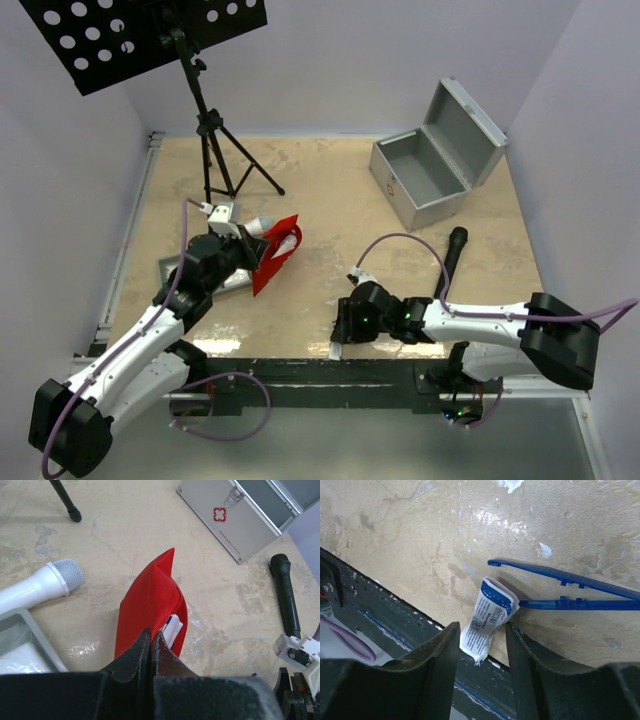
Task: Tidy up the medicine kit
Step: Pick up the medical item at the center of the board, then place the medical item at the medicine pouch.
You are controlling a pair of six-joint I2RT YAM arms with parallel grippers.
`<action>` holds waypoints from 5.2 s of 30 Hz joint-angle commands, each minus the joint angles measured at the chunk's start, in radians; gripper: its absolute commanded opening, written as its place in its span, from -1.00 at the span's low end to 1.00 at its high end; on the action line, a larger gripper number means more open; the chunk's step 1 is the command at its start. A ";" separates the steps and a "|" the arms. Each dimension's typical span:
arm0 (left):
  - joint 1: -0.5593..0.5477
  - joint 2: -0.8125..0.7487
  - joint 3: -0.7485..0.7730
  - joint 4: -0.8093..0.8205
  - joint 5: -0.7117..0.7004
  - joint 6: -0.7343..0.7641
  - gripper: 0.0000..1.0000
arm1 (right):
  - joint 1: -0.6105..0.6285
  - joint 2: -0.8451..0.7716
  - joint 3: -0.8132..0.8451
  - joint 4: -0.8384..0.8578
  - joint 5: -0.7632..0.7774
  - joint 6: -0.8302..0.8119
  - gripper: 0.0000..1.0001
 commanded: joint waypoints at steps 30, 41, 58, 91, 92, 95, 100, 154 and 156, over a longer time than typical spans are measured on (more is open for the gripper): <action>-0.001 0.036 0.018 0.068 0.126 0.016 -1.00 | 0.007 -0.168 0.276 -0.135 0.100 -0.148 -1.00; -0.001 0.172 0.095 0.133 0.555 0.125 -1.00 | 0.007 -0.080 0.548 -0.291 0.273 -0.448 -1.00; -0.001 0.149 0.084 0.183 0.638 0.108 -1.00 | 0.006 -0.124 0.502 -0.158 0.411 -0.508 -1.00; 0.000 0.228 0.210 0.330 0.888 -0.002 -1.00 | 0.013 -0.139 0.424 -0.020 0.266 -0.894 -1.00; 0.000 0.231 0.216 0.328 0.888 -0.004 -1.00 | 0.019 -0.126 0.436 -0.037 0.264 -0.915 -1.00; 0.003 0.238 0.232 0.310 0.890 0.002 -1.00 | 0.033 -0.110 0.450 -0.064 0.268 -0.966 -1.00; 0.003 0.241 0.235 0.301 0.899 0.017 -1.00 | 0.038 -0.106 0.479 -0.096 0.208 -1.040 -1.00; 0.003 0.300 0.301 0.201 0.962 0.090 -1.00 | 0.105 -0.104 0.619 -0.368 0.231 -1.219 -1.00; 0.003 0.301 0.304 0.206 0.976 0.080 -1.00 | 0.108 -0.103 0.619 -0.365 0.234 -1.222 -1.00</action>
